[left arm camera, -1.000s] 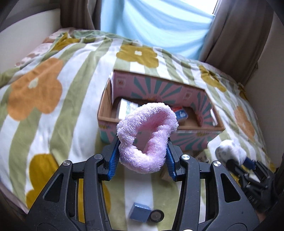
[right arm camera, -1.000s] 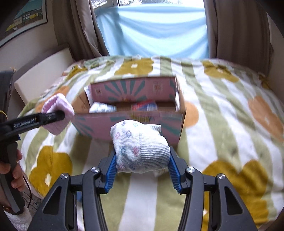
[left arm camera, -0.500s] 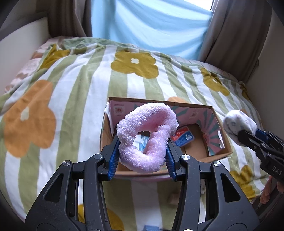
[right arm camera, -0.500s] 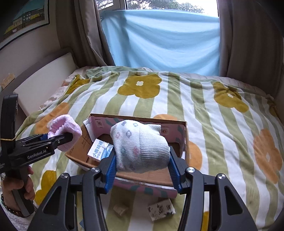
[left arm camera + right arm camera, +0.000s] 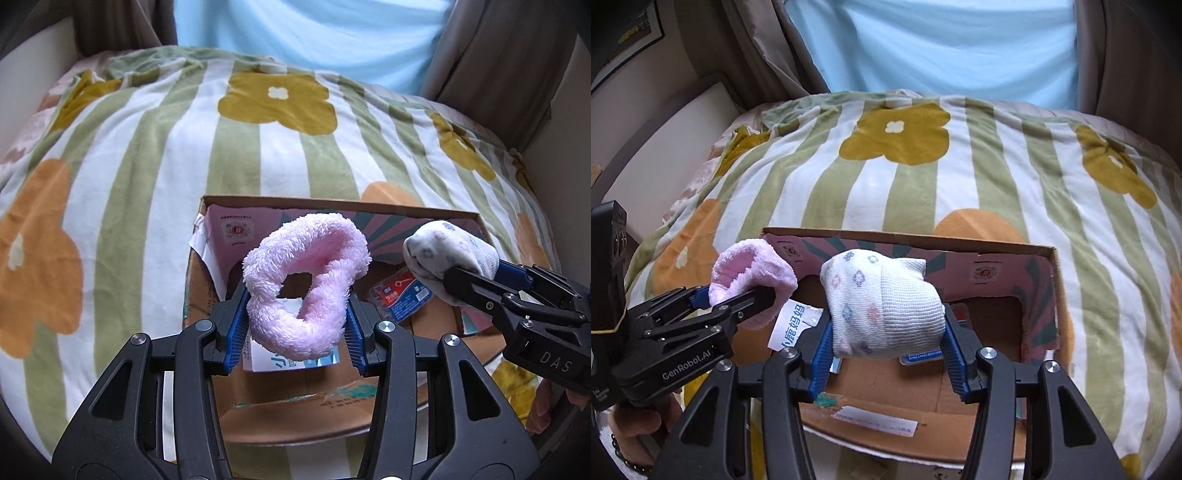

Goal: Organize objects
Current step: 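Lower both socks into the cardboard box and open both grippers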

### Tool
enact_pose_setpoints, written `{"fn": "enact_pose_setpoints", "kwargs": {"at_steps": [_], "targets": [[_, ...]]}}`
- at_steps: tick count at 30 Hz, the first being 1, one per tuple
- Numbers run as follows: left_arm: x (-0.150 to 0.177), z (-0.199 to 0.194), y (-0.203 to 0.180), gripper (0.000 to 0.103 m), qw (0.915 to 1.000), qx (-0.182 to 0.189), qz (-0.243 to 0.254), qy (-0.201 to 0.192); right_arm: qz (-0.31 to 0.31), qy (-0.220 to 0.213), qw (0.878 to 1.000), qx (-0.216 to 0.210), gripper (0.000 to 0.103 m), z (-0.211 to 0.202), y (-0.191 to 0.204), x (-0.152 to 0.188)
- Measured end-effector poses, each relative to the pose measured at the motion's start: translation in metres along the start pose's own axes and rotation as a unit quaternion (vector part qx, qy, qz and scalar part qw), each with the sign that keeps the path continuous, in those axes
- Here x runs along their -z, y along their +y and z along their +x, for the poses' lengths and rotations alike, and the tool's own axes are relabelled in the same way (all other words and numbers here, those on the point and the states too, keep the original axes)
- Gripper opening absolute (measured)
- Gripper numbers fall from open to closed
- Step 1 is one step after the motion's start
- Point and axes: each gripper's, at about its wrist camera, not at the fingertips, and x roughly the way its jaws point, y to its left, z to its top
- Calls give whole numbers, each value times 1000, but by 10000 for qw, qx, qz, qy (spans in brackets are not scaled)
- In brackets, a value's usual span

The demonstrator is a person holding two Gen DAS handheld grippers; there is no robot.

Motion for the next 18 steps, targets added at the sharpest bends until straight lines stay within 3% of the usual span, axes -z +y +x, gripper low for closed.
{"fn": "enact_pose_setpoints", "kwargs": {"at_steps": [6, 11, 13, 14, 15, 18], "targets": [[3, 14, 2, 41, 9999, -23, 19, 111, -58, 52, 10000, 38, 48, 11, -1, 0], [-4, 5, -7, 42, 9998, -72, 199, -51, -20, 13, 10000, 21, 48, 6, -2, -6], [-6, -3, -13, 63, 9991, -102, 327, -233, 0, -31, 10000, 11, 55, 1, -2, -10], [-6, -7, -14, 86, 9987, -238, 351, -290, 25, -54, 10000, 21, 68, -2, -3, -10], [-7, -10, -14, 99, 9979, -438, 336, -338, 68, -105, 9999, 56, 79, -6, -5, -10], [-5, -17, -3, 103, 9992, -149, 111, -347, 123, -240, 9996, 54, 90, -18, -13, -9]]}}
